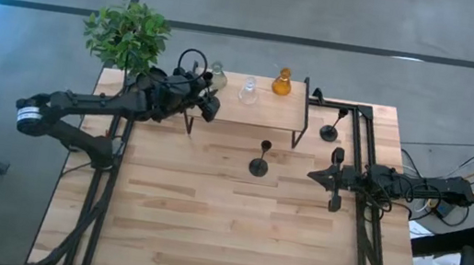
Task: Pick & Place candle stick holders
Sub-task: Put the right black candle holder on the shelf aligned with the orange candle holder
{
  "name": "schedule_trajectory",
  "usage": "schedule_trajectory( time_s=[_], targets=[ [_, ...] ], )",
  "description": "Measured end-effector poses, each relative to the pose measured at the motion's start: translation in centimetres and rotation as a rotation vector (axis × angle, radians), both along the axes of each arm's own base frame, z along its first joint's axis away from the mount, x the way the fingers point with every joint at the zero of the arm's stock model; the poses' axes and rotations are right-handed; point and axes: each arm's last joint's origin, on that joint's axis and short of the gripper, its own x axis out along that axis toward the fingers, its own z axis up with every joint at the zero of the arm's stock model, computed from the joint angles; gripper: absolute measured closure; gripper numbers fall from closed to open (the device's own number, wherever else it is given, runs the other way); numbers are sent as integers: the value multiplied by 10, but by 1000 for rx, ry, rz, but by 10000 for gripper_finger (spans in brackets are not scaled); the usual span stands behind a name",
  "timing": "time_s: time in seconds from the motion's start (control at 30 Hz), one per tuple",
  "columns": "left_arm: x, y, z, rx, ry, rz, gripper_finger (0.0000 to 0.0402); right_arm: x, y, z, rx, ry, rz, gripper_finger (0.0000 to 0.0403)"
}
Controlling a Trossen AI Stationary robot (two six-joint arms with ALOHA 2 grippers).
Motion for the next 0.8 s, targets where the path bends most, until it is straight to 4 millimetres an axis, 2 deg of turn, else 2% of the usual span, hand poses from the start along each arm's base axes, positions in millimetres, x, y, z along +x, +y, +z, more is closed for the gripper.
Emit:
schedule_trajectory(
  time_s=[0.17, 0.33, 0.63, 0.8],
  targets=[
    [-5, -2, -1, -19, 33, 1, 213, 0, 0, 0, 0, 0, 0, 394],
    [-18, -7, 11, -9, 7, 2, 176, 0, 0, 0, 0, 0, 0, 394],
    [-58, -25, 15, -117, 122, -6, 168, 0, 0, 0, 0, 0, 0, 394],
    [-81, -39, 24, -189, 92, -138, 168, 0, 0, 0, 0, 0, 0, 394]
  ],
)
